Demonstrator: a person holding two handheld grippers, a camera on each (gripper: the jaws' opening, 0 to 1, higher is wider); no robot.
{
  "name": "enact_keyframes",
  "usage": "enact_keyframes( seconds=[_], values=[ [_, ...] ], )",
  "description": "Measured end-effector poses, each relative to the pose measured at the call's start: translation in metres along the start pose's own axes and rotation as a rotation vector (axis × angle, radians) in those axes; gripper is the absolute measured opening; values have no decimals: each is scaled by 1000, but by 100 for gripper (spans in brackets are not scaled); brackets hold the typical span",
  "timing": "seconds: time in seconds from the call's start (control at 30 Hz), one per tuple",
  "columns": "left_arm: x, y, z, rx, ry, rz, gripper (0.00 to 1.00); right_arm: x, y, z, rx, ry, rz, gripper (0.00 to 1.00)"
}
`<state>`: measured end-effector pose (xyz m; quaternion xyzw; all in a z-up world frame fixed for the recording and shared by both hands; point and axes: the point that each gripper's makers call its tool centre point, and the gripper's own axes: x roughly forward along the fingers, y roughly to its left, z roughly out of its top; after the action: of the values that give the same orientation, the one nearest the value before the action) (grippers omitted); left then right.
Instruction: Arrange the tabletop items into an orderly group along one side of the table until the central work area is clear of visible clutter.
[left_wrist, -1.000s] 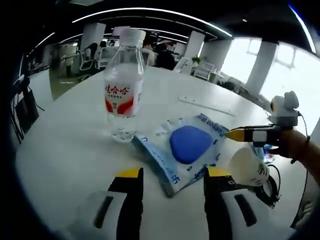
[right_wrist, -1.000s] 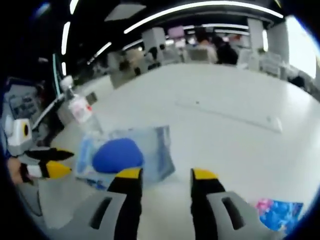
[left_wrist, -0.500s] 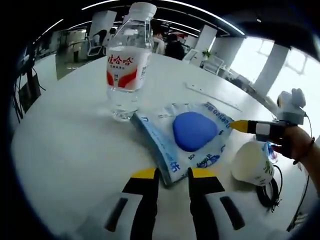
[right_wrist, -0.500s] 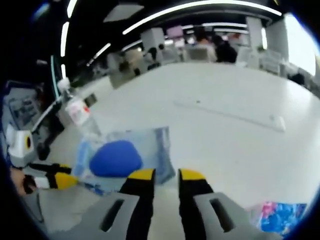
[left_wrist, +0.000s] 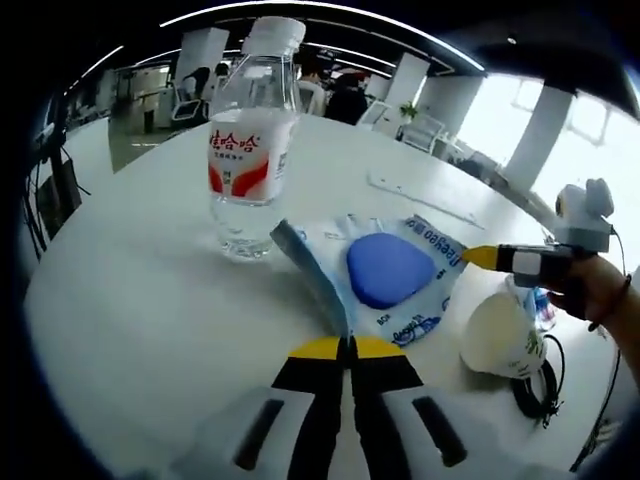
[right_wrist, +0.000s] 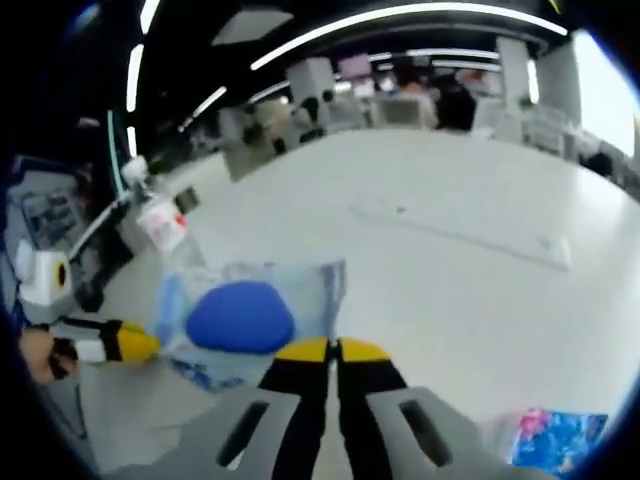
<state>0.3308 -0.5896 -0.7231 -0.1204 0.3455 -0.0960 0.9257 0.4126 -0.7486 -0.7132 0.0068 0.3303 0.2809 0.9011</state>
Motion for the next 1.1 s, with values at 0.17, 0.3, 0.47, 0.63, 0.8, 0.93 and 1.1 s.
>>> enact_keyframes(
  seconds=[0.17, 0.3, 0.47, 0.63, 0.8, 0.93, 1.1],
  values=[
    [-1, -5, 12, 28, -21, -16, 0, -10, -7, 2, -1, -11, -9, 0],
    [1, -10, 21, 50, -36, -35, 0, -21, -11, 9, 2, -36, -21, 0],
    [3, -16, 33, 78, -59, -47, 0, -35, -15, 13, 10, -59, -39, 0],
    [9, -24, 44, 105, -72, -70, 0, -55, -21, 14, 49, -88, -78, 0],
    [15, -33, 50, 115, -78, -97, 0, -70, -27, 13, 86, -111, -111, 0],
    [21, -39, 53, 137, -76, -120, 0, -80, -28, 9, 91, -120, -133, 0],
    [28, -50, 60, 192, -85, -175, 0, -91, -33, -2, 122, -125, -175, 0]
  ],
)
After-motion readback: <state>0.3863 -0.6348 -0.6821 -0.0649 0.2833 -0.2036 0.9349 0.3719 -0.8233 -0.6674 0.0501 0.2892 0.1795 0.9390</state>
